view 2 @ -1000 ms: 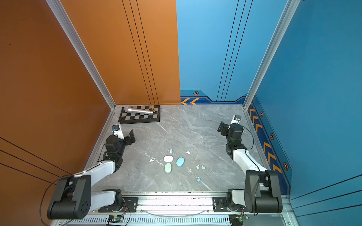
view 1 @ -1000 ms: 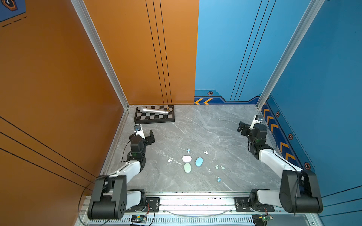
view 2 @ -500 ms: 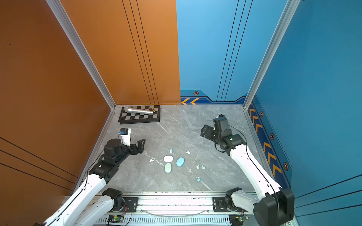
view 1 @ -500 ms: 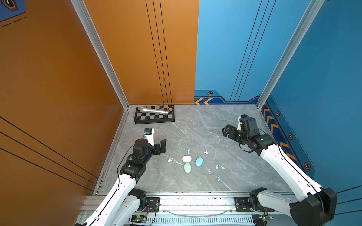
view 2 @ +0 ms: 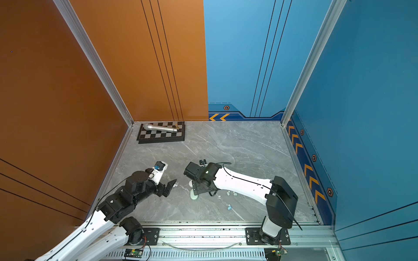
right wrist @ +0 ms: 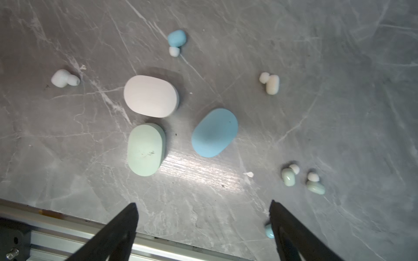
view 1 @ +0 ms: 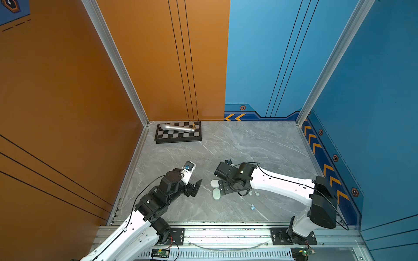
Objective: Insert wireless bluetooth earbuds into charging case
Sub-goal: Pick up the charging case from the bottom-center of the table.
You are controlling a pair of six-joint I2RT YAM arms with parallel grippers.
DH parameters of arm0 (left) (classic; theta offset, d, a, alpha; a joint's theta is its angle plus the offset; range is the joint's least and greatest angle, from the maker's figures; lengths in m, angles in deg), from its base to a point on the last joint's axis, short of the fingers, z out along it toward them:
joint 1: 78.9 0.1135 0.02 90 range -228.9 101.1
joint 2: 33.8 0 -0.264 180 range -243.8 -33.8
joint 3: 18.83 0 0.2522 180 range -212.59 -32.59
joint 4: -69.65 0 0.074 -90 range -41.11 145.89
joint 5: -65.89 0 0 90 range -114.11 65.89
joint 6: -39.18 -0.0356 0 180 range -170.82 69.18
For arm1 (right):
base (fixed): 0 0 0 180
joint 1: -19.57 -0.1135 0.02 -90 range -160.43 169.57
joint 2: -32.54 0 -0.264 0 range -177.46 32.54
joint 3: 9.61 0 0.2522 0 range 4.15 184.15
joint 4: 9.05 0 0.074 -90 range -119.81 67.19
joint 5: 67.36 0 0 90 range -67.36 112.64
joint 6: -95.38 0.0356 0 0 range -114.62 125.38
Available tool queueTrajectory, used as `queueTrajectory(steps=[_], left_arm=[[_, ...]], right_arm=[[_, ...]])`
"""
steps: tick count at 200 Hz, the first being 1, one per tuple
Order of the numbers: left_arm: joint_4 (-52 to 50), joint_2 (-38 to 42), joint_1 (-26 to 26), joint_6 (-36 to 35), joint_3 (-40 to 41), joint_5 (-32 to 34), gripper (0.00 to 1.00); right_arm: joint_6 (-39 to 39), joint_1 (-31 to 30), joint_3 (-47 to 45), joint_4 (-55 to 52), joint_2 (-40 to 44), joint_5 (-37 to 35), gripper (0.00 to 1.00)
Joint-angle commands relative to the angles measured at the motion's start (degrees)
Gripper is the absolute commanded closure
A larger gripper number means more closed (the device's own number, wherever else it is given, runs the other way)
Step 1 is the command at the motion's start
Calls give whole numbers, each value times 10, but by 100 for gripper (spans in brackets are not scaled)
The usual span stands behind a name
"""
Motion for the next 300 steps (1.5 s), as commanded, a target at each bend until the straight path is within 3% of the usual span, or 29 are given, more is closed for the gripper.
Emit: queueTrajectory(steps=[1, 71, 172, 216, 243, 264, 300], left_arm=[[-17, 41, -5, -10, 21, 32, 2], [-46, 116, -7, 4, 31, 65, 2], [-52, 108, -8, 7, 31, 63, 2], [-53, 108, -10, 10, 32, 63, 2], [-53, 108, -11, 13, 32, 64, 2], [-55, 106, -10, 26, 28, 63, 2], [-69, 81, -7, 98, -10, 40, 2]], right_arm=[[38, -26, 53, -35, -72, 16, 10], [50, -23, 79, -28, -151, 64, 15], [42, -9, 100, 2, -190, 92, 43], [36, -6, 107, 4, -204, 102, 45], [31, -5, 107, 4, -205, 99, 58], [25, -2, 108, 4, -201, 95, 68], [-15, 4, 98, 4, -165, 69, 71]])
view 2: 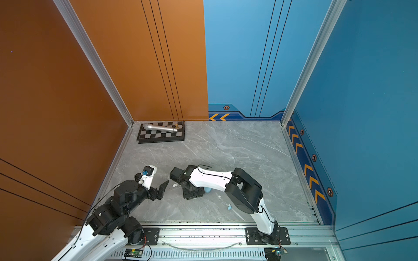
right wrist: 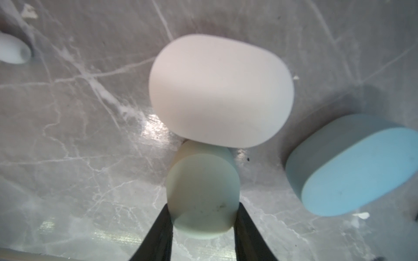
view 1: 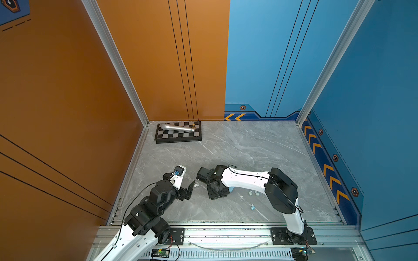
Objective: Insert wireless bluetooth earbuds into charging case
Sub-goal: Pick up the charging case from the bottom-center of the table, then pass the charging case.
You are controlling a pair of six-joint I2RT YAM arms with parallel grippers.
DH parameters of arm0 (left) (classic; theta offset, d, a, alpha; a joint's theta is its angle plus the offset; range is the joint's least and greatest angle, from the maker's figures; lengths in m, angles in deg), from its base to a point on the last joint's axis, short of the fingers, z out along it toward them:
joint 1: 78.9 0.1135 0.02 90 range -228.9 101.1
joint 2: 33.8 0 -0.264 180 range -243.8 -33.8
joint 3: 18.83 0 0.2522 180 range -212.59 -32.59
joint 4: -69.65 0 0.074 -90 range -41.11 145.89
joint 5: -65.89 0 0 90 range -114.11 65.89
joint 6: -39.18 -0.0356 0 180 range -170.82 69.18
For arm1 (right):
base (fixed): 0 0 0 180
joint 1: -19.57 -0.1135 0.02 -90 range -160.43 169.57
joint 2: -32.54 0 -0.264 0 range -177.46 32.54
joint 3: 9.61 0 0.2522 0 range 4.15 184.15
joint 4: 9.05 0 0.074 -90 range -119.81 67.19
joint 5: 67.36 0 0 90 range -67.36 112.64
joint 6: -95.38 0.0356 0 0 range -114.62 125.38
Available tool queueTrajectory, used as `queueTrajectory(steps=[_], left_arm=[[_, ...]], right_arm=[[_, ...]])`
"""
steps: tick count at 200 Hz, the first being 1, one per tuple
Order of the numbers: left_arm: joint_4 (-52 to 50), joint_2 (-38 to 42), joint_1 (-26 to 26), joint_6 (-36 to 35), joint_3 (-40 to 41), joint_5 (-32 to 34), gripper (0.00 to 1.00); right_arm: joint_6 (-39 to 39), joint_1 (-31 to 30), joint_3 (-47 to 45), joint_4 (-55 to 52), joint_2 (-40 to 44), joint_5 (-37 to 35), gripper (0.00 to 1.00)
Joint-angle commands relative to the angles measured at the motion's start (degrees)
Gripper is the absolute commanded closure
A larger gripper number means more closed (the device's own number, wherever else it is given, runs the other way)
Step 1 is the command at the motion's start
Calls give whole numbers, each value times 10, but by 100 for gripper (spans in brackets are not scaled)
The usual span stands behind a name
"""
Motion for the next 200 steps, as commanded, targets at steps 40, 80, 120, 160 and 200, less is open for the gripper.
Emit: queueTrajectory(steps=[40, 80, 120, 160, 200], left_arm=[[-19, -94, 18, 165, -102, -150, 2], [-45, -205, 73, 241, -188, -302, 2], [-45, -296, 84, 274, -251, -403, 2], [-43, -334, 49, 271, -285, -413, 2], [-34, -361, 24, 282, -286, -418, 2]], right_arm=[[-164, 23, -47, 0, 158, -88, 72], [-273, 64, -126, 32, 302, -71, 72], [-296, 133, -171, 59, 397, 38, 72], [-312, 161, -181, 63, 422, 96, 72], [-315, 169, -178, 70, 422, 145, 73]])
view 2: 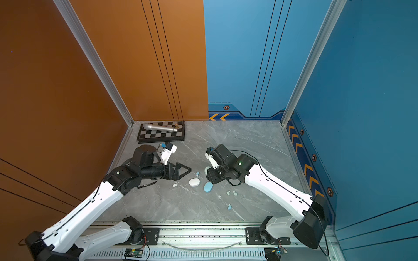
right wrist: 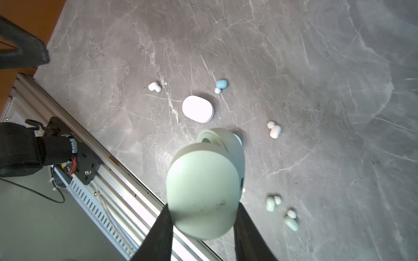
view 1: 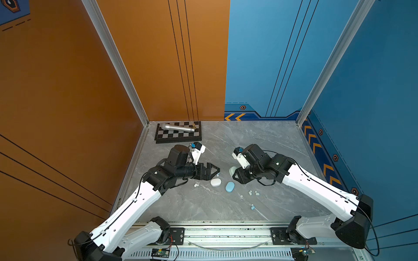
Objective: Insert wireless bluetooth earbuds into charging case
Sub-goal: Pass the charging case.
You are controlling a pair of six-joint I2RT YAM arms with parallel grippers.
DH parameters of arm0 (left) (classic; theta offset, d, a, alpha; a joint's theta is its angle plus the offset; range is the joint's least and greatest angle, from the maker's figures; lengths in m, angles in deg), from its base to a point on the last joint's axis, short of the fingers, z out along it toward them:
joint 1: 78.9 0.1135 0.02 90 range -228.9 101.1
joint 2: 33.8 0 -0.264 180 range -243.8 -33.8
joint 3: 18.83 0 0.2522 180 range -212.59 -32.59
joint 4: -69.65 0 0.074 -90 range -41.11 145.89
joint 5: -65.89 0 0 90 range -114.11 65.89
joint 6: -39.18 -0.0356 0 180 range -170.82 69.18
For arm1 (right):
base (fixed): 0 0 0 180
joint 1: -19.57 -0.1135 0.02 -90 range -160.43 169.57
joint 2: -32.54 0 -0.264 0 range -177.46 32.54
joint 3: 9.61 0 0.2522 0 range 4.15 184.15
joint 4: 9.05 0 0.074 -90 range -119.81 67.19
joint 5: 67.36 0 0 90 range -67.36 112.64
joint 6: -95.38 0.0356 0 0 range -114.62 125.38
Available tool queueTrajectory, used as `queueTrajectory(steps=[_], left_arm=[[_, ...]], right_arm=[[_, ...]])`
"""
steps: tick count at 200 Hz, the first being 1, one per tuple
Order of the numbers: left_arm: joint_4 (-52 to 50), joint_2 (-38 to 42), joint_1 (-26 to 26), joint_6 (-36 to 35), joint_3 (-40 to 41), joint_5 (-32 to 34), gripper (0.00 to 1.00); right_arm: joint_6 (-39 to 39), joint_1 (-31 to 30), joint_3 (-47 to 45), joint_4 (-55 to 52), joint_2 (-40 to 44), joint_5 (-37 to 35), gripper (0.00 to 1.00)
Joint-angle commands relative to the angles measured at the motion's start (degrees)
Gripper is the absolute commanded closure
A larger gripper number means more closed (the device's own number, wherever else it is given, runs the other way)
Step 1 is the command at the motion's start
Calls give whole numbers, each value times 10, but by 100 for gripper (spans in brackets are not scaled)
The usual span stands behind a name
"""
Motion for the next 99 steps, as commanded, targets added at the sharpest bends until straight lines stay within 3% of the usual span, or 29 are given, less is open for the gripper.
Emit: queueTrajectory(steps=[1, 27, 99], left_arm=[[2, -12, -12, 13, -7, -23, 2], [14, -15, -19, 17, 0, -16, 0], [59, -25, -21, 45, 27, -30, 13]], right_arm=[[-14, 6, -3, 15, 8, 50, 72], [-13, 17, 4, 15, 11, 77, 72], [5, 94, 25, 18, 24, 208, 72]])
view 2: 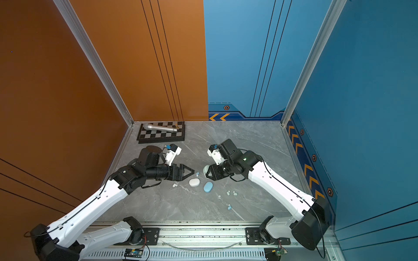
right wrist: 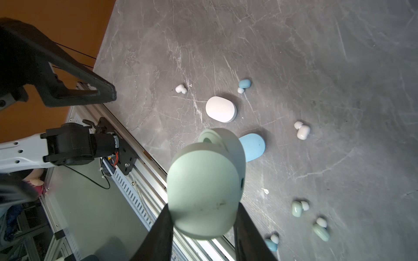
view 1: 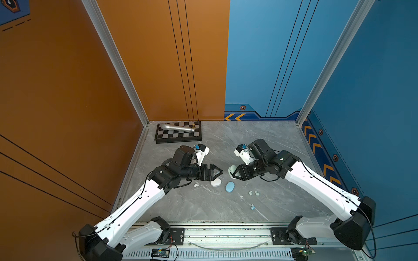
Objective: Insert wireless bluetooth earbuds into charging case
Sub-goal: Pass the charging case.
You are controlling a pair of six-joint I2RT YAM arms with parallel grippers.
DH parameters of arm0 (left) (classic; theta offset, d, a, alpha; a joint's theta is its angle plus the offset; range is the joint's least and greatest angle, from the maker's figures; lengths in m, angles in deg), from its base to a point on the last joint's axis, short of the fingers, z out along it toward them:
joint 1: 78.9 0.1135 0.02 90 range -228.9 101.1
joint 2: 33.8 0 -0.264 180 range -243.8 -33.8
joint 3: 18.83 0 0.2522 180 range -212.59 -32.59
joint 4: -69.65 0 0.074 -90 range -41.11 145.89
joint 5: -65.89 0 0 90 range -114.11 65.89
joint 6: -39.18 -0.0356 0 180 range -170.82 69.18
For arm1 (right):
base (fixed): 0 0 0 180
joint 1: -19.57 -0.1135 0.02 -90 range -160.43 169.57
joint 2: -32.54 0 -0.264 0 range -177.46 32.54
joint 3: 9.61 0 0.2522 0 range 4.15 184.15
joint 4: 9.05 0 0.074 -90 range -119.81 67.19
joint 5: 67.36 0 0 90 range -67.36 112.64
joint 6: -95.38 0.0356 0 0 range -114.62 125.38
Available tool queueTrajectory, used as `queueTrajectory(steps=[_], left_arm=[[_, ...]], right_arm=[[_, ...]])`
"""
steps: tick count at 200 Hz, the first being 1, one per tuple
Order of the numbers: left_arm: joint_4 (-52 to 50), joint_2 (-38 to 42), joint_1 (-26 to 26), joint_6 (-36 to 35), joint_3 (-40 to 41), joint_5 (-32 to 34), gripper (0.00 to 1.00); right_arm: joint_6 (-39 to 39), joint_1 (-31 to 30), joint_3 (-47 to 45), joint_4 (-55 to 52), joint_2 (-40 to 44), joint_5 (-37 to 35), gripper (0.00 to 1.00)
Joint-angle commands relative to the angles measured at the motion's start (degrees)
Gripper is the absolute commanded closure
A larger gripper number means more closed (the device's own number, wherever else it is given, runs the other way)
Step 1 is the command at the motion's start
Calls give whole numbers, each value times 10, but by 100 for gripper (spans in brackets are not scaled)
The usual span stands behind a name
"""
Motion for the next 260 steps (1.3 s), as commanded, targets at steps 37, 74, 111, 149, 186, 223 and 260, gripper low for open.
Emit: queueTrajectory(steps=[37, 74, 111, 149, 186, 223, 260], left_arm=[[116, -16, -4, 25, 30, -75, 20], [224, -33, -6, 71, 37, -113, 26], [241, -56, -14, 78, 35, -124, 36], [242, -55, -18, 78, 42, -116, 38], [245, -41, -14, 86, 51, -90, 37], [281, -22, -9, 106, 73, -77, 36], [300, -20, -6, 110, 81, -95, 34]], right_arm=[[16, 33, 32, 12, 24, 129, 73], [26, 31, 39, 13, 26, 143, 72], [36, 29, 43, 21, 30, 140, 73], [39, 32, 51, 23, 33, 136, 73], [41, 35, 56, 23, 33, 136, 73], [42, 44, 56, 24, 37, 136, 73], [46, 45, 59, 25, 34, 152, 73]])
